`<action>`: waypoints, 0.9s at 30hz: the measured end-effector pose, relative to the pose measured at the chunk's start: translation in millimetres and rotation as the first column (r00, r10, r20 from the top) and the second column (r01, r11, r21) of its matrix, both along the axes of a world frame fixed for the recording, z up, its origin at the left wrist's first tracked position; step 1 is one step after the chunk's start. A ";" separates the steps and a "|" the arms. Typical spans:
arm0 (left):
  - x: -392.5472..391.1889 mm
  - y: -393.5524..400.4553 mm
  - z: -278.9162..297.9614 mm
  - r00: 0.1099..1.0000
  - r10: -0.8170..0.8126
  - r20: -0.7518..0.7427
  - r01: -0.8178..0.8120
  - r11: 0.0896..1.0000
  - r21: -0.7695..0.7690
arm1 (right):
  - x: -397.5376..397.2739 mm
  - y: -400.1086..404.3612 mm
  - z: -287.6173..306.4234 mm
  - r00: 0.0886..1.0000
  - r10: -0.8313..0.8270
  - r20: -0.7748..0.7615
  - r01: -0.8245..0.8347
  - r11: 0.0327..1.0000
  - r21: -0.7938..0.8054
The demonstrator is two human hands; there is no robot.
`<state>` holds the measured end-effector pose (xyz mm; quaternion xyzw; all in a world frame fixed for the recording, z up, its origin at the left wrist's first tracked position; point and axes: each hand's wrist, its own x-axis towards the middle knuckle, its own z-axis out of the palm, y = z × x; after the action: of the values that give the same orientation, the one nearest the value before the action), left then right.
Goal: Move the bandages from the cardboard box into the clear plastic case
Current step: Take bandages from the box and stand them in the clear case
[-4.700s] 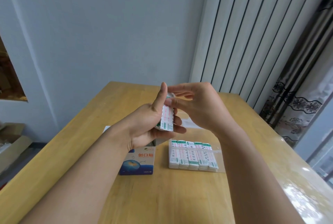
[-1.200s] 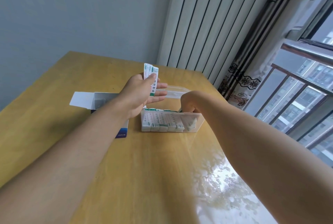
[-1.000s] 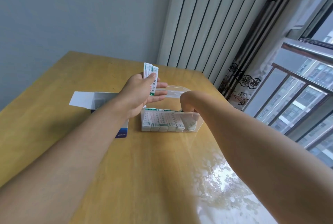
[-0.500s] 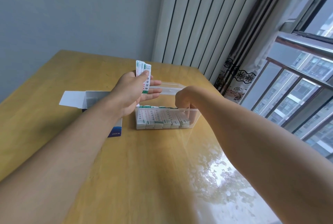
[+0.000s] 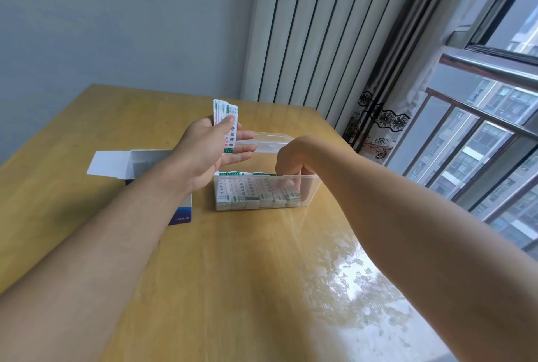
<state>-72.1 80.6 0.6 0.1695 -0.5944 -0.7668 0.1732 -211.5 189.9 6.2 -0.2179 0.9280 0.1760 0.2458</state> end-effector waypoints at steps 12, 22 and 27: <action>0.3 -1.3 0.2 1.000 -0.007 0.002 0.007 1.000 -0.001 | 1.8 -0.2 1.6 0.990 -0.086 0.112 0.095 0.992 -0.078; 1.4 -0.1 0.5 1.000 0.000 0.003 0.000 1.000 0.012 | 4.8 -0.9 0.5 0.997 -0.066 0.024 0.069 0.989 -0.132; 1.5 0.1 1.5 1.000 -0.001 0.003 0.001 1.000 0.021 | 6.3 2.8 2.1 0.999 -0.039 0.003 0.039 0.995 -0.091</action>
<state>-70.6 80.6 2.1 0.1721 -0.5864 -0.7730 0.1703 -205.3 192.7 8.4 -0.2107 0.9390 0.1284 0.2397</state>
